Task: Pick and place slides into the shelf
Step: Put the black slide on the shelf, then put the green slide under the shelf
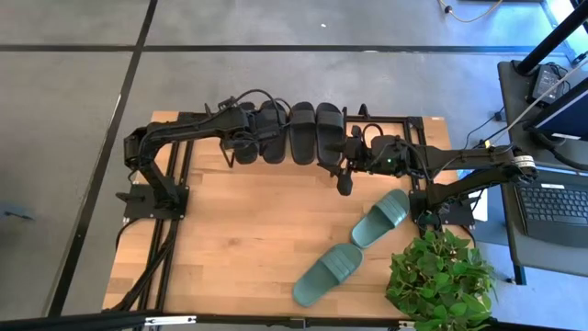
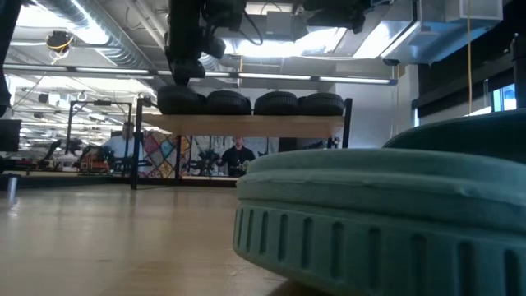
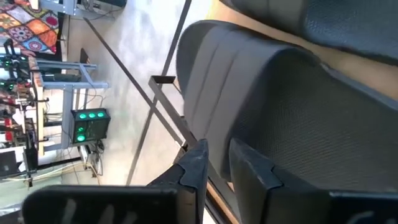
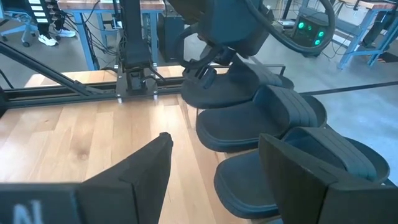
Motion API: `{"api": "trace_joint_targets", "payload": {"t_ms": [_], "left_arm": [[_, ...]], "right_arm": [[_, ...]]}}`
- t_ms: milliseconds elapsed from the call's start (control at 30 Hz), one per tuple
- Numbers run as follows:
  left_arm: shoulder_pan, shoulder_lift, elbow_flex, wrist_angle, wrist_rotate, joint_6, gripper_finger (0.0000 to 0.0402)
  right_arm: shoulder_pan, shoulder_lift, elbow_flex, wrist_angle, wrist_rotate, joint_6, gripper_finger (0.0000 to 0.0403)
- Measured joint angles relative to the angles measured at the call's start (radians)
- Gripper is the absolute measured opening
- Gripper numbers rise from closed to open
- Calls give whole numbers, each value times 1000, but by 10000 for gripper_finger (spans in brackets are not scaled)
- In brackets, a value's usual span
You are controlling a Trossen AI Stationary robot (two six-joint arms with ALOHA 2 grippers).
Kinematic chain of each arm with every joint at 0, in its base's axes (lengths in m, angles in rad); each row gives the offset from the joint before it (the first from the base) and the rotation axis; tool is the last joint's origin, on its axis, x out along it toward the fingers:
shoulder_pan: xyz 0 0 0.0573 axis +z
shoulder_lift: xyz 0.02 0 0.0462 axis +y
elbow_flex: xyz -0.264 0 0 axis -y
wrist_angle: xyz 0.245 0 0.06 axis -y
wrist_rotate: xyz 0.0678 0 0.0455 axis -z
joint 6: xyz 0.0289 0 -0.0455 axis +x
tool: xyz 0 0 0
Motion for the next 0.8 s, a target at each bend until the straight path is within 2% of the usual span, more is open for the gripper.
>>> {"api": "trace_joint_targets", "payload": {"t_ms": [200, 433, 800], "left_arm": [[16, 0, 0, 17, 7, 45, 61], [18, 0, 0, 29, 93, 42, 67], [9, -46, 39, 10, 80, 10, 164]], "right_arm": [[0, 0, 0, 0, 0, 0, 240], [0, 0, 0, -1, 0, 0, 240], [0, 0, 0, -2, 0, -2, 240]]}}
